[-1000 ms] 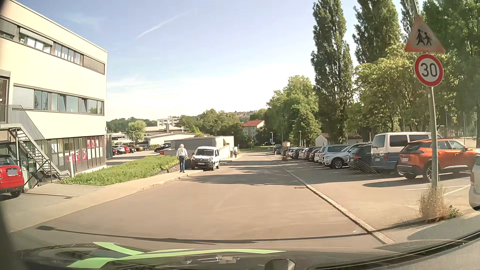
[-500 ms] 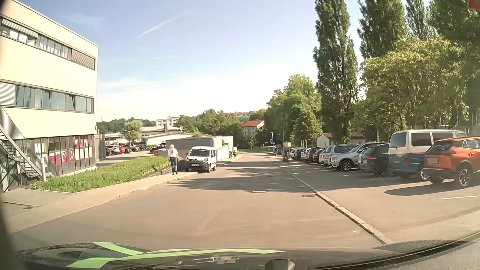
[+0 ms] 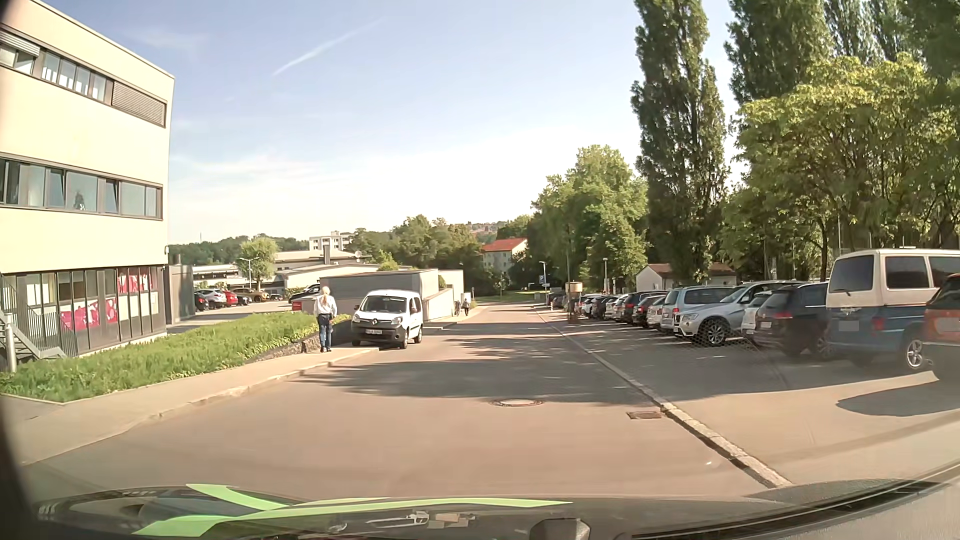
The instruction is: Follow the waypoints while adhering to traffic rules and regulations
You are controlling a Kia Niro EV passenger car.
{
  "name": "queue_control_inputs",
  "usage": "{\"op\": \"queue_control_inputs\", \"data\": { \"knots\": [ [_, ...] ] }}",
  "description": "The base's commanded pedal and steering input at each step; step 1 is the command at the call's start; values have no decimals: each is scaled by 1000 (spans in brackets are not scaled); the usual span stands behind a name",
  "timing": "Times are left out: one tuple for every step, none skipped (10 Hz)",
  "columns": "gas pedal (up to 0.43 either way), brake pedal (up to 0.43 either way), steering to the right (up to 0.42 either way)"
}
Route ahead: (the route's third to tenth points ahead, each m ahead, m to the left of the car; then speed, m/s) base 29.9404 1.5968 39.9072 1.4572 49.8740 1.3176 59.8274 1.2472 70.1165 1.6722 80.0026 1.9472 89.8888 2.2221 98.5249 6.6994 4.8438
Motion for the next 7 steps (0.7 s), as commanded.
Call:
{"op": "queue_control_inputs", "data": {
  "knots": [
    [0,0,2],
    [0,0,3],
    [0,0,4],
    [0,0,5],
    [0,0,5],
    [0,0,6],
    [0,0,7]
  ]
}}
